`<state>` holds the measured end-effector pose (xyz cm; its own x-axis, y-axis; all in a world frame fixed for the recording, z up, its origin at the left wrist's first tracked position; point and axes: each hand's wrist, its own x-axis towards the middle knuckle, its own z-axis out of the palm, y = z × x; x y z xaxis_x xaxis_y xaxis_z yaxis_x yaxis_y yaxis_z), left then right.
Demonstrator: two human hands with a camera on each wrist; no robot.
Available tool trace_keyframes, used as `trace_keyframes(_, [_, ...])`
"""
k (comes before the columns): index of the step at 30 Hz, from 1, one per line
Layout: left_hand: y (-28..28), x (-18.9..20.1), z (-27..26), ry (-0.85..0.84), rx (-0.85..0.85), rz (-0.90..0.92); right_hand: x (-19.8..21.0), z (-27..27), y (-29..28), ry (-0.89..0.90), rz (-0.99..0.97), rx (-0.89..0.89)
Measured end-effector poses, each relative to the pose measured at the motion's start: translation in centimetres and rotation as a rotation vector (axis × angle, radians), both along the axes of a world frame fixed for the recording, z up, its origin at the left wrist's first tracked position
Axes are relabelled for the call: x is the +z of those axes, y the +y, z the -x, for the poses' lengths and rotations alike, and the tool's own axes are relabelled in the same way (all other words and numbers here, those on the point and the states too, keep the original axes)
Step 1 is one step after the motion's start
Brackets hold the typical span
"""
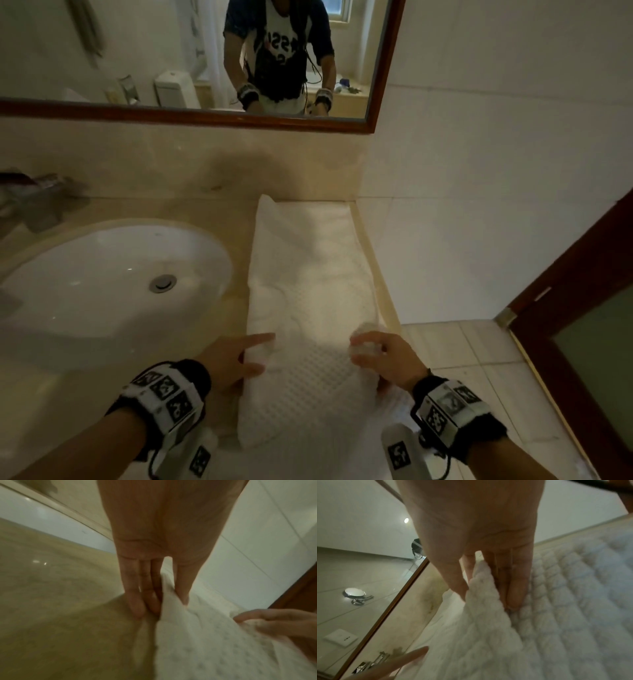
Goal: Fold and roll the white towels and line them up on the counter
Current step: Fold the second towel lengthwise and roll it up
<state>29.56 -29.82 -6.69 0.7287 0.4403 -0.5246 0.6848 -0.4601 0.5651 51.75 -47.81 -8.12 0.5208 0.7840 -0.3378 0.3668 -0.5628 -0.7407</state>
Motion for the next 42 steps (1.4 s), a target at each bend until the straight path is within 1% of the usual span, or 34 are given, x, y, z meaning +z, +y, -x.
trace_keyframes(3, [-0.4, -0.5, -0.5, -0.044, 0.055, 0.018, 0.1, 0.5, -0.2, -0.081, 0.075, 0.08])
trace_keyframes(4, [-0.2, -0.6, -0.8, -0.067, 0.086, -0.007, 0.3, 0.4, 0.1, -0.101, 0.07, 0.092])
trace_keyframes(6, [0.4, -0.6, -1.8, -0.108, 0.138, -0.099, 0.8, 0.0, 1.0, -0.127, -0.008, 0.06])
trace_keyframes(8, [1.3, 0.2, -3.5, -0.178, 0.21, -0.213, 1.2, -1.1, 2.6, -0.171, -0.103, -0.067])
trace_keyframes(9, [1.9, 0.8, -4.2, -0.224, 0.242, -0.252, 1.4, -1.8, 3.4, -0.164, -0.145, -0.175])
trace_keyframes(10, [2.3, 1.4, -4.7, -0.26, 0.262, -0.266, 1.7, -2.3, 3.9, -0.121, -0.171, -0.289])
trace_keyframes(11, [2.5, 1.6, -4.8, -0.284, 0.275, -0.241, 1.8, -2.5, 4.2, -0.078, -0.17, -0.383])
trace_keyframes(12, [2.5, 1.6, -4.6, -0.294, 0.271, -0.194, 1.8, -2.4, 4.2, -0.052, -0.135, -0.432])
trace_keyframes(13, [2.3, 1.2, -4.0, -0.278, 0.236, -0.148, 1.6, -1.8, 3.7, -0.034, -0.099, -0.434])
trace_keyframes(15, [1.2, 0.4, -2.6, -0.155, 0.094, -0.097, 1.1, -0.1, 2.3, -0.041, -0.046, -0.342])
trace_keyframes(17, [0.1, -0.2, -1.7, -0.083, -0.015, -0.07, 0.5, 1.2, 1.4, -0.139, -0.029, -0.221])
trace_keyframes(19, [-0.3, -0.7, -1.9, -0.12, -0.014, -0.07, 0.3, 1.3, 1.6, -0.201, -0.072, -0.107])
trace_keyframes(21, [-0.3, -0.5, -2.7, -0.153, 0.008, -0.108, 1.0, 0.4, 2.7, -0.273, -0.091, -0.08])
trace_keyframes(23, [0.8, -0.1, -4.0, -0.213, 0.079, -0.135, 2.1, -1.4, 4.0, -0.392, -0.158, -0.158])
trace_keyframes(24, [1.7, 0.2, -4.8, -0.243, 0.098, -0.184, 2.7, -2.3, 4.7, -0.409, -0.199, -0.226])
trace_keyframes(25, [2.5, 0.6, -5.7, -0.258, 0.103, -0.248, 3.1, -3.2, 5.2, -0.379, -0.224, -0.291])
trace_keyframes(26, [3.3, 1.0, -6.5, -0.259, 0.103, -0.304, 3.6, -3.6, 5.6, -0.277, -0.232, -0.34])
trace_keyframes(27, [3.9, 1.3, -7.2, -0.255, 0.096, -0.344, 4.0, -3.4, 5.8, -0.135, -0.203, -0.365])
trace_keyframes(28, [4.4, 1.4, -7.7, -0.25, 0.088, -0.362, 4.3, -2.6, 5.7, -0.019, -0.144, -0.355])
trace_keyframes(29, [4.7, 1.3, -8.1, -0.252, 0.086, -0.365, 4.2, -1.3, 5.5, 0.016, -0.077, -0.299])
trace_keyframes(30, [4.8, 1.1, -8.3, -0.255, 0.086, -0.36, 3.6, -0.1, 5.3, -0.04, -0.02, -0.201])
trace_keyframes(32, [4.9, 0.6, -8.4, -0.266, 0.086, -0.377, 1.6, 2.2, 5.0, -0.214, 0.043, 0.014])
trace_keyframes(33, [5.0, 0.4, -8.4, -0.271, 0.081, -0.389, 0.8, 2.9, 5.1, -0.251, 0.077, 0.085])
trace_keyframes(35, [5.4, 0.4, -8.2, -0.288, 0.076, -0.377, 0.2, 3.1, 5.4, -0.239, 0.088, 0.131])
trace_keyframes(36, [5.6, 0.4, -8.1, -0.284, 0.059, -0.369, 0.4, 2.7, 5.5, -0.179, 0.054, 0.113])
trace_keyframes(37, [5.7, 0.4, -7.8, -0.242, 0.018, -0.393, 0.7, 2.4, 5.3, -0.105, 0.021, 0.09])
trace_keyframes(38, [5.8, 0.3, -7.5, -0.154, -0.036, -0.437, 1.0, 2.0, 5.1, -0.038, 0.0, 0.07])
trace_keyframes(40, [5.9, -0.2, -6.6, 0.075, -0.192, -0.49, 1.6, 1.3, 4.6, 0.079, -0.043, 0.051])
trace_keyframes(41, [5.9, -0.1, -6.0, 0.141, -0.252, -0.425, 1.8, 1.0, 4.4, 0.126, -0.073, 0.04])
trace_keyframes(42, [6.0, 0.1, -5.4, 0.167, -0.275, -0.305, 1.9, 0.9, 4.2, 0.157, -0.097, 0.027])
